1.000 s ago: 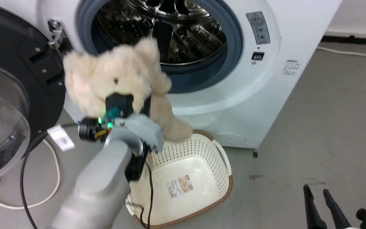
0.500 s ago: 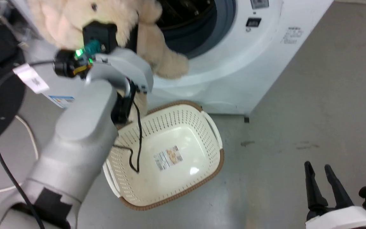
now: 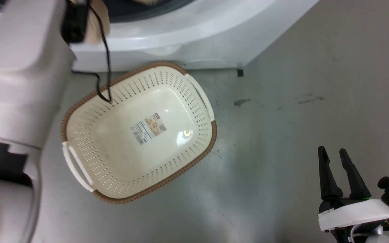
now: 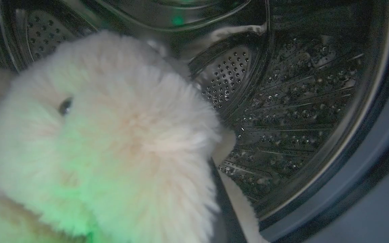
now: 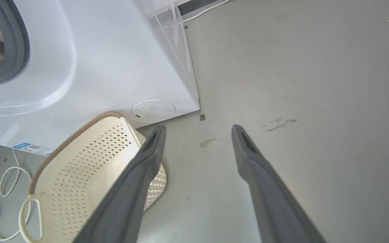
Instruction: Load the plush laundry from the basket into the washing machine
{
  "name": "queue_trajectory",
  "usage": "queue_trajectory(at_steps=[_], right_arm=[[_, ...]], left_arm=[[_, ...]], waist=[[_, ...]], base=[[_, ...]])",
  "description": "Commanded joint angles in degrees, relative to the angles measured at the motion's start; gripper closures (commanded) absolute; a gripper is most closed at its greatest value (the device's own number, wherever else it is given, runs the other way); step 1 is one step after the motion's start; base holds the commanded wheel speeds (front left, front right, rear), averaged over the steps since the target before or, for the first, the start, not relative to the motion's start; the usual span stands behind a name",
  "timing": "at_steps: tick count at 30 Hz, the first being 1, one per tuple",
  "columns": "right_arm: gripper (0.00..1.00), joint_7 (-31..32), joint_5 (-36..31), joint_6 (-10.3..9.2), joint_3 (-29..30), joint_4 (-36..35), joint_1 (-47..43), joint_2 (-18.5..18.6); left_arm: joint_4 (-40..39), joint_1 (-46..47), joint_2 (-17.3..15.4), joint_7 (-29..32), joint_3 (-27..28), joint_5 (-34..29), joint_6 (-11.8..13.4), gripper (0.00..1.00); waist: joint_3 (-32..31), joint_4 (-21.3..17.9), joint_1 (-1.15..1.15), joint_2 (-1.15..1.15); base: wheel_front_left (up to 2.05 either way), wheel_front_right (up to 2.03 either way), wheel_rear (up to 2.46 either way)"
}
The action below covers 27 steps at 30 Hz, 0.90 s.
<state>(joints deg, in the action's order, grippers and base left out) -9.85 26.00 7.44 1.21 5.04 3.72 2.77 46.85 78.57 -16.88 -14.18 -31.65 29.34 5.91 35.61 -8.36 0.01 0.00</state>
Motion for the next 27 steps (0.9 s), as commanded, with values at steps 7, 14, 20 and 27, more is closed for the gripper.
queue_trajectory(at_steps=[7, 14, 20, 27], right_arm=[[0.0, -1.2, 0.7, 0.05, -0.6, 0.2, 0.9, 0.1], [0.0, -1.7, 0.7, 0.05, -0.5, -0.7, 0.1, 0.1], [0.0, -2.2, 1.7, 0.05, -0.7, -2.3, -1.3, 0.1], [0.0, -3.1, 3.4, 0.05, 1.1, -2.8, -3.5, 0.1]], left_arm=[[-0.2, 6.8, -3.0, -0.7, 1.8, -1.2, 0.2, 1.0], [-1.3, 12.7, -5.6, -0.8, 3.1, -2.4, 0.4, 1.0], [-6.3, 17.3, -9.0, -0.8, 5.0, -5.5, 1.3, 1.0], [-8.8, 16.9, -9.6, -0.8, 7.2, -6.8, 1.4, 1.0]], waist=[[4.5, -2.5, -0.01, 0.0], [7.5, -4.1, -0.01, 0.0], [11.1, -6.1, -0.01, 0.0], [13.8, -6.8, -0.01, 0.0]], base=[[0.0, 0.0, 0.0], [0.0, 0.0, 0.0], [0.0, 0.0, 0.0], [0.0, 0.0, 0.0]])
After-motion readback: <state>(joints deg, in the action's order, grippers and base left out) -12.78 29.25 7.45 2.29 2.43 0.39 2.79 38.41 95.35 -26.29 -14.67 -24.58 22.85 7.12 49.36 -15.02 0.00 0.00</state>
